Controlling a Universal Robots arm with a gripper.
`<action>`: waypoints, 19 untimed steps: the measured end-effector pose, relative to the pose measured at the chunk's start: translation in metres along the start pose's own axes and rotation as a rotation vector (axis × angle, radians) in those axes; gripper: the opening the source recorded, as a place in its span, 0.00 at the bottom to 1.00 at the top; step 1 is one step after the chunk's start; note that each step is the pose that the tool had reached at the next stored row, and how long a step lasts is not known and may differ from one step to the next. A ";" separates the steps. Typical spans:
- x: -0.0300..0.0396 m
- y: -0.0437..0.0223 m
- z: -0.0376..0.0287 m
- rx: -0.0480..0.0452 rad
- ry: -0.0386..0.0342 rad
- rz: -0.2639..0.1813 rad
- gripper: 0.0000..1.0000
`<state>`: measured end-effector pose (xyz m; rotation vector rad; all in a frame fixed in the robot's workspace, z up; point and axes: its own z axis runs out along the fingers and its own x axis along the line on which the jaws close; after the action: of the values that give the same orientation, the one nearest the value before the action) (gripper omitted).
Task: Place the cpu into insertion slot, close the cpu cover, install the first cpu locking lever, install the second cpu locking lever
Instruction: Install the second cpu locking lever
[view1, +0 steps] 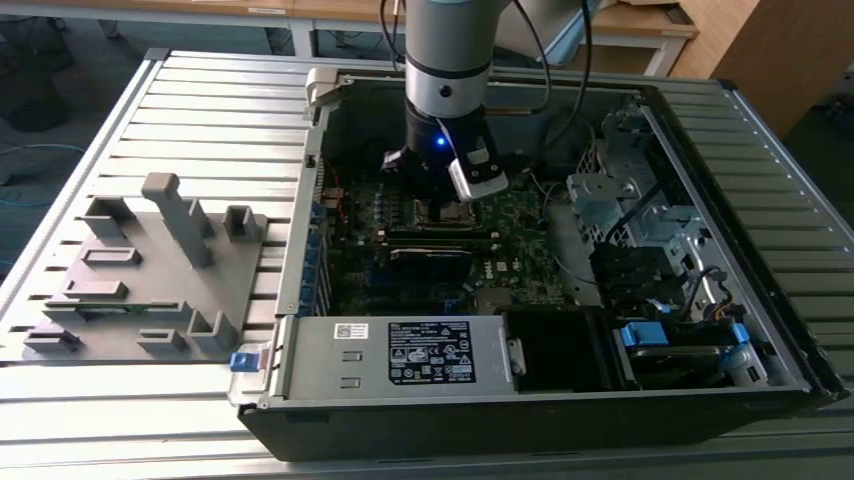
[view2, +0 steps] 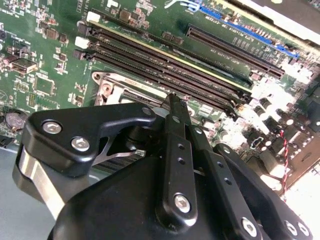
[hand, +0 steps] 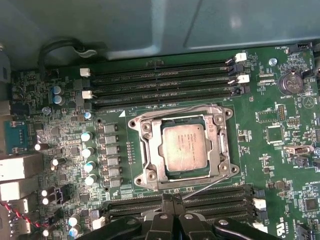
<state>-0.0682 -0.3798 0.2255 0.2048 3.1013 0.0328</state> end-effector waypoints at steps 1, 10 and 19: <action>0.0001 -0.0005 0.0000 0.0000 0.0000 0.000 0.10; 0.0029 -0.0025 0.0028 0.0002 0.0001 0.000 0.10; 0.0037 -0.0026 0.0041 0.0000 0.0000 0.000 0.10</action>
<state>-0.0721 -0.3818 0.2212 0.2047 3.1013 0.0328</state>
